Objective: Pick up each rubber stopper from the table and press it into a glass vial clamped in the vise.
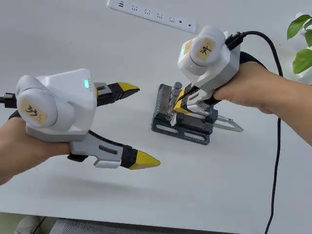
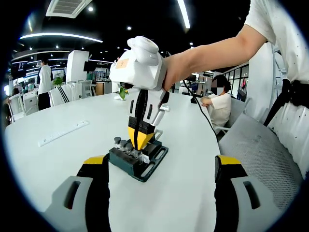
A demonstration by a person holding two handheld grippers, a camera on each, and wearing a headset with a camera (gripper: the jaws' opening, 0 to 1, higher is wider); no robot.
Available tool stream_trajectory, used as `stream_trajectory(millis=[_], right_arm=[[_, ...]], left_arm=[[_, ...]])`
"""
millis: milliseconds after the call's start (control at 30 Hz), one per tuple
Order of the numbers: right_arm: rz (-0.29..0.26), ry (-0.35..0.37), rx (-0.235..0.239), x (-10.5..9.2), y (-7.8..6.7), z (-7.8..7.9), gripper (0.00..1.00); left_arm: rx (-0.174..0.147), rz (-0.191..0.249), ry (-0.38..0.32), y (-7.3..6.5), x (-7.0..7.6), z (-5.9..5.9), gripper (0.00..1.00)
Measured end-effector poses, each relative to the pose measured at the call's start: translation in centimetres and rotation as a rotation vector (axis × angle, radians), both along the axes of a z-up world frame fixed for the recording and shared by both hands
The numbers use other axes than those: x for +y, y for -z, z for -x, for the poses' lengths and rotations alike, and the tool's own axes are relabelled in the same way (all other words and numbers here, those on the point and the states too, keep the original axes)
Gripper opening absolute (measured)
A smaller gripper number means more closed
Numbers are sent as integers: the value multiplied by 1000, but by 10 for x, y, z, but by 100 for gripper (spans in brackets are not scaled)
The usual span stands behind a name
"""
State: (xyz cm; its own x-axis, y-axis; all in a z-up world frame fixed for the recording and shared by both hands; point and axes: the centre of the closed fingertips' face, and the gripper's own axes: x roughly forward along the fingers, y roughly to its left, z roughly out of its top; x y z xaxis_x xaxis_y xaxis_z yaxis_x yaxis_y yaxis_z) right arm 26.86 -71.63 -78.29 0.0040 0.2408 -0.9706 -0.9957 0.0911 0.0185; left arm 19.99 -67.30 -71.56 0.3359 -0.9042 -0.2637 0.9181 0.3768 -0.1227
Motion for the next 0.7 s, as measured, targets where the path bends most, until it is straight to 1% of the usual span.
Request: stream_trajectory(millis=[167,700], right_arm=[[0,5,-7,0,0,-1,0],[4,25,3,2,1,-3,0]], left_arm=[[0,4,-1,-1,-1,-1,90],[2,11,-7,-2,0,-4,89]])
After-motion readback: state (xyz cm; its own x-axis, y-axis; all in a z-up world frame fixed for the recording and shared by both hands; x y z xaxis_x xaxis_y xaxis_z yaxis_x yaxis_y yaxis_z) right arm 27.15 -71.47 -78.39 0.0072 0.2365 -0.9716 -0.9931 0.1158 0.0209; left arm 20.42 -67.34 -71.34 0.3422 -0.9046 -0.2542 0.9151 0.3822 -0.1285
